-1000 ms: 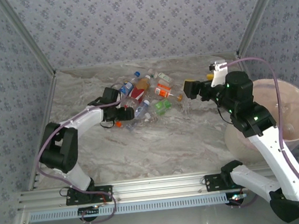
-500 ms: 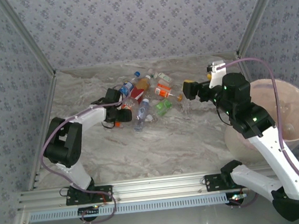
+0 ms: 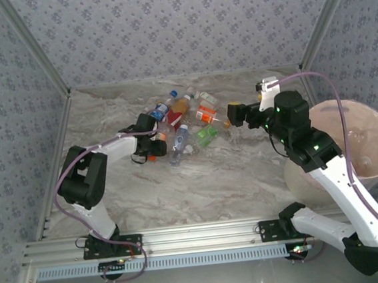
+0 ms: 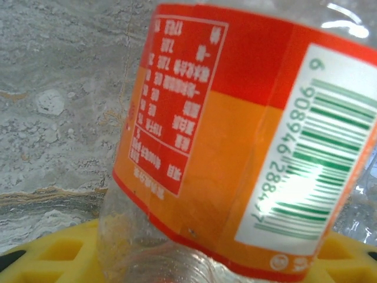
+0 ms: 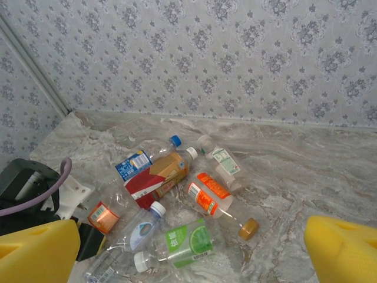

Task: Put the plastic bottles in the bin

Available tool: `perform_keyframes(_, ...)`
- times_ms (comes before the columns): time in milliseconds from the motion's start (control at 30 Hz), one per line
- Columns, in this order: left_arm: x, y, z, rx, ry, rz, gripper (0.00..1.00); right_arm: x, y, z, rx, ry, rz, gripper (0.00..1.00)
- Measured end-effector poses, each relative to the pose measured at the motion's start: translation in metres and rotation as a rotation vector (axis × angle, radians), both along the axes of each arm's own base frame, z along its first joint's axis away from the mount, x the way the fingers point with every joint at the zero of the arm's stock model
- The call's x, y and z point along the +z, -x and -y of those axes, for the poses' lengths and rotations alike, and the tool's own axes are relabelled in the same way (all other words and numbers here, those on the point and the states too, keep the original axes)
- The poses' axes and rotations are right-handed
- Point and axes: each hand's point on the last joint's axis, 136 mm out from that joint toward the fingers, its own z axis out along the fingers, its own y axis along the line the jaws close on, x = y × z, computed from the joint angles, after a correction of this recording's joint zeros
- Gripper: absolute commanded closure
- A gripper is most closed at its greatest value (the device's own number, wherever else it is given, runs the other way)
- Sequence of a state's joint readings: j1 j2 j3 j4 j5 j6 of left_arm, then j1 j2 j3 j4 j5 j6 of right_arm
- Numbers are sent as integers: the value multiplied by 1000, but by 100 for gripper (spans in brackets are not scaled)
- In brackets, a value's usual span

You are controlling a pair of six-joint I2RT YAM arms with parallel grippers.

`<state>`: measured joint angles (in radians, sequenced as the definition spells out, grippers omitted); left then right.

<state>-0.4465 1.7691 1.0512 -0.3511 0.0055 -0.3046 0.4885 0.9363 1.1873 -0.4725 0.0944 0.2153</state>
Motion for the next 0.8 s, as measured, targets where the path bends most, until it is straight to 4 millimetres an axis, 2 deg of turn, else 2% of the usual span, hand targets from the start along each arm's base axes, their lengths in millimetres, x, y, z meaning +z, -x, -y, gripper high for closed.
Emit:
perform_keyframes(133,7,7,1,9,0,25,50,-12,-2,-3,6,12,-22,0)
perform_keyframes(467,47,25,8,46,44,132,52,-35,-12,-11,-4,-1,-49,0)
perform_keyframes(600,79,28,18,38,116,209,52,-42,-17,-15,-14,-46,-53,0)
perform_keyframes(800,148,42,60,-64,357,343,52,-37,-19,-38,65,-127,-41,0)
